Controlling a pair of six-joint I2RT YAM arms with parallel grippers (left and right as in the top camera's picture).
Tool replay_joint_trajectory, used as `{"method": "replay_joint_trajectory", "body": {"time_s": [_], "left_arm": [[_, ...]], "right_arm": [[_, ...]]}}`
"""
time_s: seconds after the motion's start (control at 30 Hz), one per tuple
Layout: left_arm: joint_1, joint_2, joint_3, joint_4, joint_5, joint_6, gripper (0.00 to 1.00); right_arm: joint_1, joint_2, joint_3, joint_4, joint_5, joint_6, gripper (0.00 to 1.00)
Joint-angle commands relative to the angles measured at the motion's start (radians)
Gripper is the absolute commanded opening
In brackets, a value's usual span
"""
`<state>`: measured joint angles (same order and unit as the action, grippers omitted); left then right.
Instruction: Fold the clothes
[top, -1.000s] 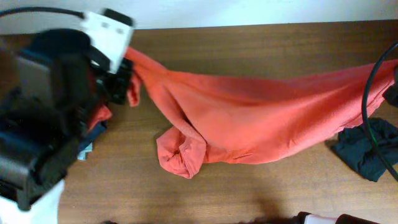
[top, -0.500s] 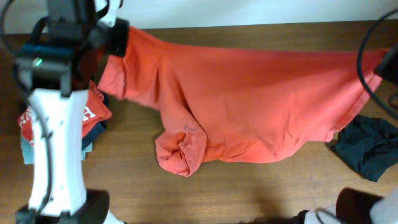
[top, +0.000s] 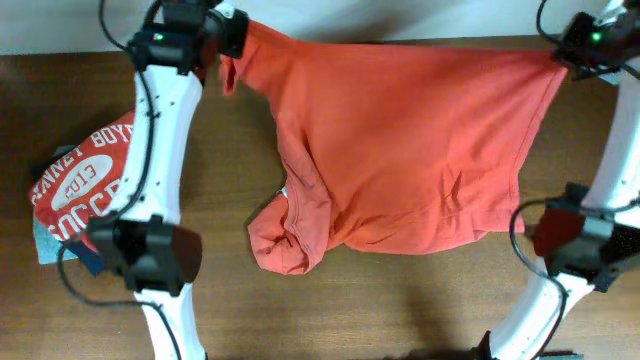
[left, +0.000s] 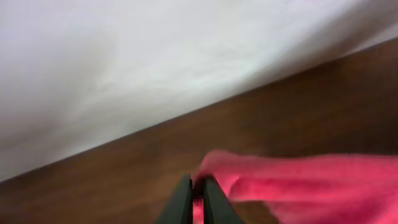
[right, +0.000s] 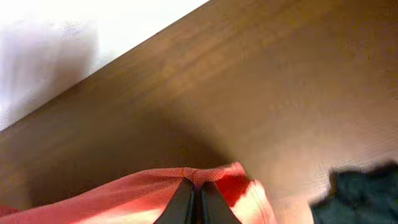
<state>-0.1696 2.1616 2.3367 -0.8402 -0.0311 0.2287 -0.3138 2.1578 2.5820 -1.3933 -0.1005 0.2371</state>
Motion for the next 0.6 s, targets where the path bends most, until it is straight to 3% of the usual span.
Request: {"method": "replay_joint_trajectory", "body": {"time_s": [0.0,0.13,0.27,0.57], "left_arm": [[-0.001,0.084,0.014,0.051,0.062,-0.021,0.17],[-0.002,0.131,0.014,0.116,0.055,-0.033,0.50],[0.000,0.110,0.029,0.102,-0.023,-0.032,0.55],[-0.012,-0.018,0.074,-0.157,-0.022,0.063,0.55]], "right_arm": [[-0.006,0.066,-0.001,0.061,0.027,0.004,0.14],[-0.008,0.123,-0.001,0.139,0.027,-0.008,0.40],[-0.013,0.111,0.000,0.137,0.028,-0.049,0.49],[-0.042,-0.024,0.001,-0.018,0.027,-0.084,0.51]]}}
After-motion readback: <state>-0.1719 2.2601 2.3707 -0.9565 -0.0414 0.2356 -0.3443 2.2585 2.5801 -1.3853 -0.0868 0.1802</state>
